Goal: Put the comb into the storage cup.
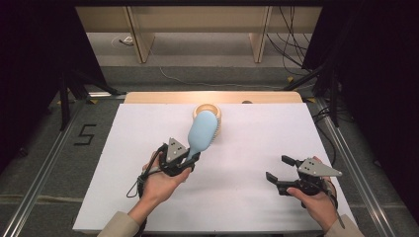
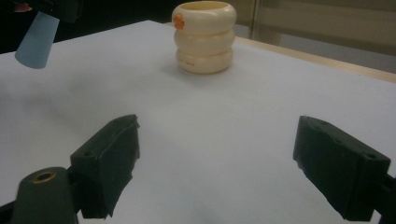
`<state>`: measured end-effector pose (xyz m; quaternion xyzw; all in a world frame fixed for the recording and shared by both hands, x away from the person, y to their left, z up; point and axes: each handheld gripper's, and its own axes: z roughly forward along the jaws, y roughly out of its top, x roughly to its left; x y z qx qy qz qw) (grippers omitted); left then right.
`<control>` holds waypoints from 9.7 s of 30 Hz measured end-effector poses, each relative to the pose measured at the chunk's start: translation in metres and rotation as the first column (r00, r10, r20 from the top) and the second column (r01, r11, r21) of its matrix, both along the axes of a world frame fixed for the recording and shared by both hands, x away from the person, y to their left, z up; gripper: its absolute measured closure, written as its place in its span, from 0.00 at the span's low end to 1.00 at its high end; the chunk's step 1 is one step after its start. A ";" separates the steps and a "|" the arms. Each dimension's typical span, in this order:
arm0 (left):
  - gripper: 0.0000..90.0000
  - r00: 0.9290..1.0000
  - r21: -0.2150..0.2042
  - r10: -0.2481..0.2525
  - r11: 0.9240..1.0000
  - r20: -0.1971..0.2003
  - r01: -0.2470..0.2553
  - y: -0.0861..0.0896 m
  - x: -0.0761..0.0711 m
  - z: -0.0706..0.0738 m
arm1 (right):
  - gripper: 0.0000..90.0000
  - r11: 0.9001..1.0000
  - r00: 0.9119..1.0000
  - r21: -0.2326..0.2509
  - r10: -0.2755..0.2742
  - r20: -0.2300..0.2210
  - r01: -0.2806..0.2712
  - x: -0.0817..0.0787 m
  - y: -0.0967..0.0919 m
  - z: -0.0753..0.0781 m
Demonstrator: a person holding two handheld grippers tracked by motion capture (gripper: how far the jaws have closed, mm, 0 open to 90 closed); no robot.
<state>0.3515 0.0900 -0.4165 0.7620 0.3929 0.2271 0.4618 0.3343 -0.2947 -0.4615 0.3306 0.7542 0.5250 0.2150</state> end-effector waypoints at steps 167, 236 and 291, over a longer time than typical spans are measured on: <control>0.77 0.995 -0.057 -0.084 0.995 -0.052 0.081 -0.046 -0.006 -0.011 | 0.55 0.943 0.933 0.110 0.327 -0.150 -0.313 0.009 0.183 -0.026; 0.51 0.985 -0.073 -0.125 0.990 -0.117 0.117 -0.040 0.000 -0.008 | 0.71 0.907 0.789 0.412 0.316 -0.526 -0.088 0.024 0.162 -0.038; 0.00 0.988 -0.034 -0.156 0.987 -0.015 0.156 -0.034 0.016 0.032 | 0.71 0.891 0.778 0.448 0.332 -0.533 -0.074 0.023 0.162 -0.037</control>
